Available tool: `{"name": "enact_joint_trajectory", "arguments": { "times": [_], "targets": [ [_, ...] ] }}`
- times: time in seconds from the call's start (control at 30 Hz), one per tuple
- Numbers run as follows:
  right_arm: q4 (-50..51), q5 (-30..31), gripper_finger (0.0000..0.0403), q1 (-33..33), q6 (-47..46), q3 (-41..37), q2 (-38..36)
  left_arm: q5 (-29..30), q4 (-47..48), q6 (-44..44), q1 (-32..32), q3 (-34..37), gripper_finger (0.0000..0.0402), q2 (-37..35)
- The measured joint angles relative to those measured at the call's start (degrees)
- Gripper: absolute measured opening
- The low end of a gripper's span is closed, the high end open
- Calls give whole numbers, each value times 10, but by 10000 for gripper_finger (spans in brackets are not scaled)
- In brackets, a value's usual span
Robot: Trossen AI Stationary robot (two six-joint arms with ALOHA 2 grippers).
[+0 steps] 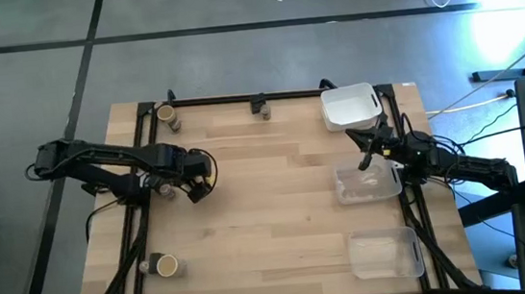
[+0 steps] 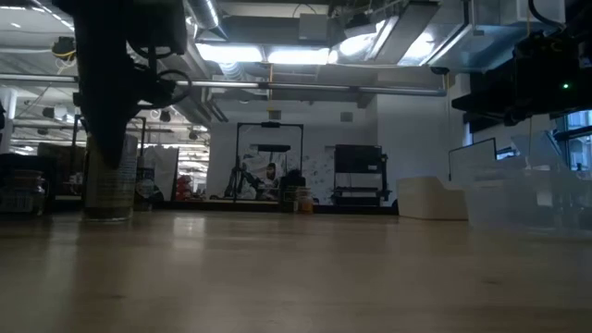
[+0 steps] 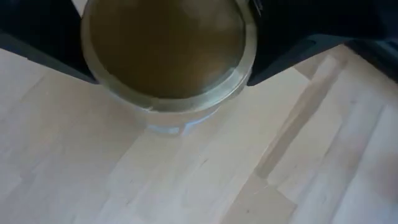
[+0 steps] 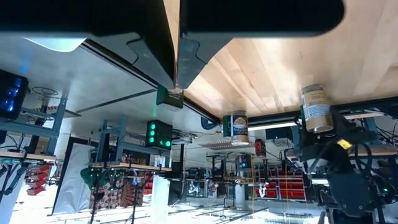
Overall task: Sort spices by type
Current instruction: Put the middle brown seasoning bottle into the white bin
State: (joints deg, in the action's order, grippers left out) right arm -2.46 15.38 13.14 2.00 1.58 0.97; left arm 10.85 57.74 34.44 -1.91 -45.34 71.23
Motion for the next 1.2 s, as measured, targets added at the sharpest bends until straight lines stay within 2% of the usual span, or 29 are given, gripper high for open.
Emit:
{"name": "enact_joint_trajectory", "arguments": {
  "times": [0.2,0.4,0.63,0.77,1.0,1.2],
  "targets": [
    [0,0,19,0,0,0,0,-17,-29,8,0,-1,258,0],
    [0,0,19,0,-2,0,0,-33,-119,-5,0,-22,257,1],
    [-12,0,19,0,-2,0,0,-9,-187,-66,-7,-76,257,28],
    [-15,0,19,0,-2,6,3,-9,-223,-127,-21,-124,257,93],
    [-13,2,19,0,-2,34,32,-24,-203,-214,-49,-261,258,242],
    [-13,60,19,0,-4,36,56,-42,-150,-282,-52,-388,262,348]
  ]
}}
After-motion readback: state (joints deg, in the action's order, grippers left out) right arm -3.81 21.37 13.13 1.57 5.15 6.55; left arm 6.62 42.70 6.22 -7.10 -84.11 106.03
